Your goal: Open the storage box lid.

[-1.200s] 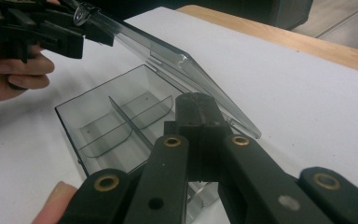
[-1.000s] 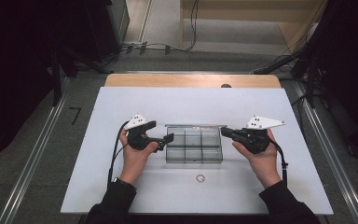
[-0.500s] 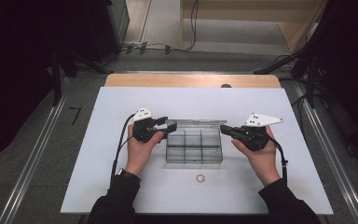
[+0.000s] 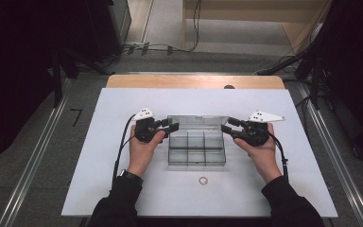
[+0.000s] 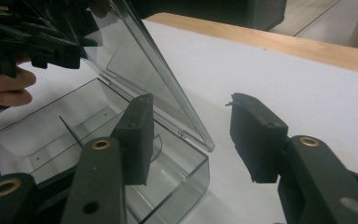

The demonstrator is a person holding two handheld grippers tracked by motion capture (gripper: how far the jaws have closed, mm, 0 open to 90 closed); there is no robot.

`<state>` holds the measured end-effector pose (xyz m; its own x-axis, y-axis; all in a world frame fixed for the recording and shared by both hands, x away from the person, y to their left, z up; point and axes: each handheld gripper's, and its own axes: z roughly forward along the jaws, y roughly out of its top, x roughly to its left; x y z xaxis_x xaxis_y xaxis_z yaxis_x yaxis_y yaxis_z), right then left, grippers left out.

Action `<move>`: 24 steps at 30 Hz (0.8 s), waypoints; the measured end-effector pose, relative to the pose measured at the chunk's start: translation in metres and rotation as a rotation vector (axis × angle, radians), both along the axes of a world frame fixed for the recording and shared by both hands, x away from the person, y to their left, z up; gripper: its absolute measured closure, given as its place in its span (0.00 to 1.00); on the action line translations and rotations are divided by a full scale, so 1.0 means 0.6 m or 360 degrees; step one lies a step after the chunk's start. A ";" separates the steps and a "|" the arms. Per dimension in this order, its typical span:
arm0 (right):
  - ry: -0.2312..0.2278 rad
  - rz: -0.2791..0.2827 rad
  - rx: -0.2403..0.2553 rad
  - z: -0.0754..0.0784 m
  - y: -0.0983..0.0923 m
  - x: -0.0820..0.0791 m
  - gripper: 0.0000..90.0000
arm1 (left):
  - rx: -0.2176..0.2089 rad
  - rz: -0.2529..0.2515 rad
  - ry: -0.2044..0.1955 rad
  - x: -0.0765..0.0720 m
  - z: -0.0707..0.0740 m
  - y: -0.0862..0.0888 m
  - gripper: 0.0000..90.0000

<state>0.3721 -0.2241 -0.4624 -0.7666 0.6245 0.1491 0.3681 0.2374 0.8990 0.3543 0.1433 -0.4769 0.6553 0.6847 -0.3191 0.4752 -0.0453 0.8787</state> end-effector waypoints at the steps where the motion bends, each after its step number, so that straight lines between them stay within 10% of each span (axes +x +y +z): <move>1: 0.0000 0.0000 0.0000 0.000 0.000 0.000 0.56 | -0.0003 -0.0003 0.0006 0.001 -0.001 0.001 0.61; 24: 0.0039 0.0005 -0.0022 -0.004 0.030 -0.005 0.68 | -0.0070 0.0035 0.0049 -0.014 -0.018 0.012 0.64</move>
<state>0.3694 -0.2060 -0.4647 -0.7650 0.6240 0.1593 0.3892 0.2508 0.8864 0.3460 0.1505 -0.4877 0.6298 0.6836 -0.3688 0.5025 0.0036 0.8646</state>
